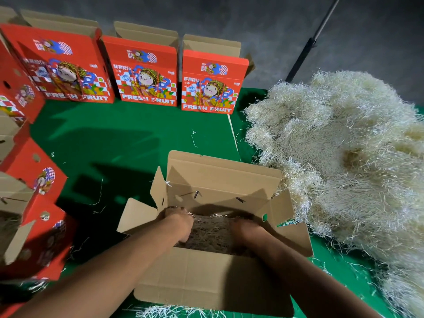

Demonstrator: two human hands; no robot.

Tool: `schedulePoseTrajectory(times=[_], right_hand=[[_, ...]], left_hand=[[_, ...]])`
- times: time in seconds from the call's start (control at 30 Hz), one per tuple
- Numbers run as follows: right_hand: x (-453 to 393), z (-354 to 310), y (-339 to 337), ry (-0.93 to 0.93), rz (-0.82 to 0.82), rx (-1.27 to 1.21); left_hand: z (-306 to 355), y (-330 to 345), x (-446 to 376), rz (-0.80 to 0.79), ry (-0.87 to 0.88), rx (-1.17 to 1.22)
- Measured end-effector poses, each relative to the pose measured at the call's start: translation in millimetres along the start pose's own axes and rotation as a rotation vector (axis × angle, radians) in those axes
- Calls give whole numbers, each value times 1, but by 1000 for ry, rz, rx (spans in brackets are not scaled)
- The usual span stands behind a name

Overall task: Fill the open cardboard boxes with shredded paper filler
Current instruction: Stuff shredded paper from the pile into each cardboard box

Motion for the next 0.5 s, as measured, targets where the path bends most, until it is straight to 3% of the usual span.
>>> schedulePoseTrajectory(times=[0.07, 0.2, 0.27, 0.33, 0.4, 0.5], right_hand=[[1, -1, -3, 13, 16, 34], [1, -9, -23, -58, 284, 85], [1, -9, -21, -19, 197, 39], [4, -7, -7, 73, -41, -51], [10, -5, 4, 115, -182, -113], [25, -10, 2, 70, -164, -128]], left_hand=[[1, -4, 1, 34, -5, -4], [1, -27, 14, 264, -5, 63], [1, -22, 18, 166, 42, 185], [7, -6, 20, -59, 152, 192], [8, 6, 23, -182, 174, 165], [3, 0, 40, -200, 128, 285]])
Point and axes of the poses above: each hand's wrist, its own x-axis away from the middle knuckle, its own y-axis out of the palm, z = x × y, the point moved 4 cm from there along -x, towards the middle knuckle, and after that the axes turned 14 degrees about -x, right-handed, at the moved point
